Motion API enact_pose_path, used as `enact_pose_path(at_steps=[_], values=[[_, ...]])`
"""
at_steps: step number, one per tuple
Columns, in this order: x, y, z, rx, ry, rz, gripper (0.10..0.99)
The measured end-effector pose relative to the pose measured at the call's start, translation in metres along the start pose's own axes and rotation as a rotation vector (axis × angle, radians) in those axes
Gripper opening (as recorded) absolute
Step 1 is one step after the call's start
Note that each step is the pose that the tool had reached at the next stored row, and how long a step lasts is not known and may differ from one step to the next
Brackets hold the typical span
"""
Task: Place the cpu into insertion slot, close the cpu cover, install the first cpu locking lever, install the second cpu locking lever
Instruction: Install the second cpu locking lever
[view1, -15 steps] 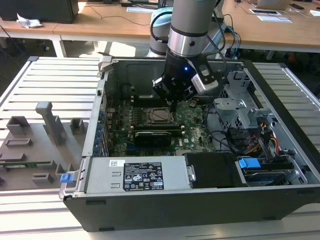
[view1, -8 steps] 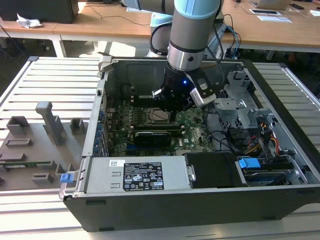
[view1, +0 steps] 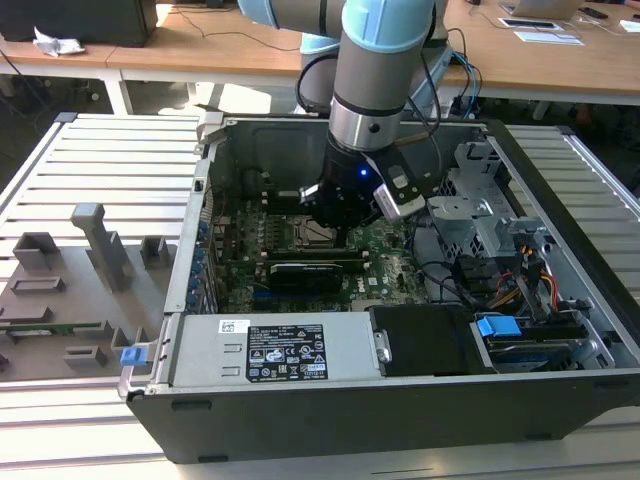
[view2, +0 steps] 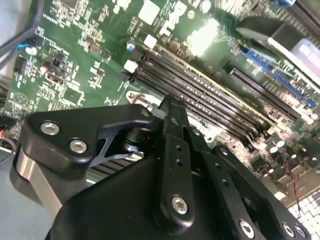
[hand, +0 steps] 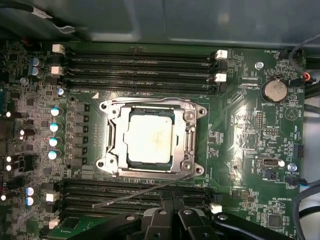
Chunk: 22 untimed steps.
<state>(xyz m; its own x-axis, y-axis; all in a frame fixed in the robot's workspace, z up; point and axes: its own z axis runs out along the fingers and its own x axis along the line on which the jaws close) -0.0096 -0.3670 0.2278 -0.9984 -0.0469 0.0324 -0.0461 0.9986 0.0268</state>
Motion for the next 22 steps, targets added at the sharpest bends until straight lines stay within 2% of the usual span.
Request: enact_pose_path(at_steps=[2,4,5,7,9,11,18,22], values=[[0.0020,0.0001,0.0014,-0.012,-0.0007,0.000,0.106],[0.0057,0.0001,0.0069,-0.014,-0.0007,-0.001,0.106],[0.0125,0.0002,0.0150,-0.014,-0.0006,0.000,0.106],[0.0183,0.0004,0.0179,-0.015,-0.0006,-0.001,0.106],[0.0250,0.0007,0.0195,-0.021,-0.0009,-0.001,0.106],[0.0316,0.0009,0.0208,-0.031,-0.0013,-0.004,0.106],[0.0493,0.0015,0.0252,-0.086,-0.0031,-0.025,0.106],[0.0624,0.0000,0.0290,-0.106,-0.0030,-0.041,0.106]])
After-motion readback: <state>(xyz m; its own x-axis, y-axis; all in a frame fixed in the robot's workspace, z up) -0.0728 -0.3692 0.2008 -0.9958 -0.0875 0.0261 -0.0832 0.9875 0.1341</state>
